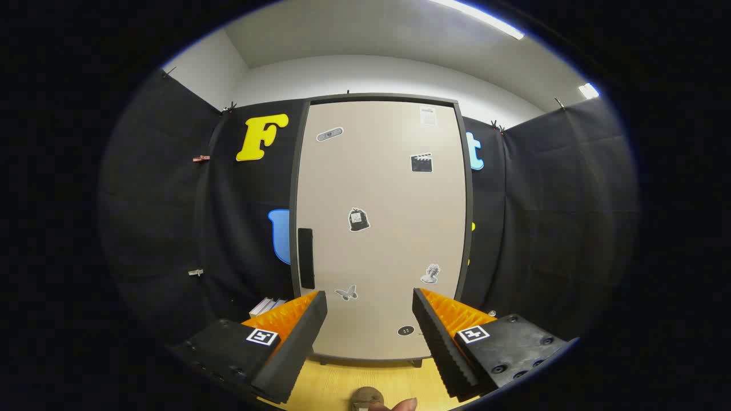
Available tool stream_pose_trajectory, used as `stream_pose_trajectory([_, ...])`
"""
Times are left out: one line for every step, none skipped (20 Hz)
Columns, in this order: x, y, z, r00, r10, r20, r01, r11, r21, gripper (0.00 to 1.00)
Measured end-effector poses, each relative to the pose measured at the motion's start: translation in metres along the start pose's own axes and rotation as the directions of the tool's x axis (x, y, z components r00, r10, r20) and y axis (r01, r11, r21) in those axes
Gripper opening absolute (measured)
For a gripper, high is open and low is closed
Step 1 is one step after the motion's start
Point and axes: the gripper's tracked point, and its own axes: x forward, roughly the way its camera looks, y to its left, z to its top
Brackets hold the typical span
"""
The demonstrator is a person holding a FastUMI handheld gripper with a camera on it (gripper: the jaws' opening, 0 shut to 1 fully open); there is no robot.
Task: Open the shoe cabinet door, grab the shoes and put them into the shoe cabinet, then close the shoe cabinet door.
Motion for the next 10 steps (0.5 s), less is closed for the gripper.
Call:
stream_pose_trajectory([-0.0019, 0.0006, 0.0010, 1.000, 0.000, 0.004, 0.000, 1.000, -0.005, 0.98])
stream_pose_trajectory([-0.0027, 0.0006, 0.0024, 1.000, 0.001, 0.008, -0.001, 1.000, 0.000, 0.98])
stream_pose_trajectory([-0.0022, 0.0006, 0.0031, 1.000, 0.003, 0.011, -0.003, 1.000, 0.009, 0.98])
stream_pose_trajectory([-0.0020, -0.0006, 0.0039, 1.000, 0.003, 0.015, -0.003, 1.000, 0.018, 0.98])
stream_pose_trajectory([-0.0016, -0.0028, 0.0055, 1.000, 0.000, 0.020, -0.001, 1.000, 0.023, 0.98])
stream_pose_trajectory([-0.0013, -0.0047, 0.0073, 1.000, -0.002, 0.026, 0.002, 1.000, 0.022, 0.98])
stream_pose_trajectory([-0.0024, -0.0057, 0.0080, 1.000, -0.006, 0.031, 0.005, 1.000, 0.018, 0.98])
stream_pose_trajectory([-0.0026, -0.0068, 0.0077, 0.999, -0.008, 0.031, 0.008, 1.000, 0.016, 0.98])
stream_pose_trajectory([-0.0020, -0.0070, 0.0079, 0.999, -0.010, 0.032, 0.010, 1.000, 0.017, 0.98])
stream_pose_trajectory([-0.0020, -0.0073, 0.0079, 0.999, -0.014, 0.030, 0.013, 1.000, 0.020, 0.98])
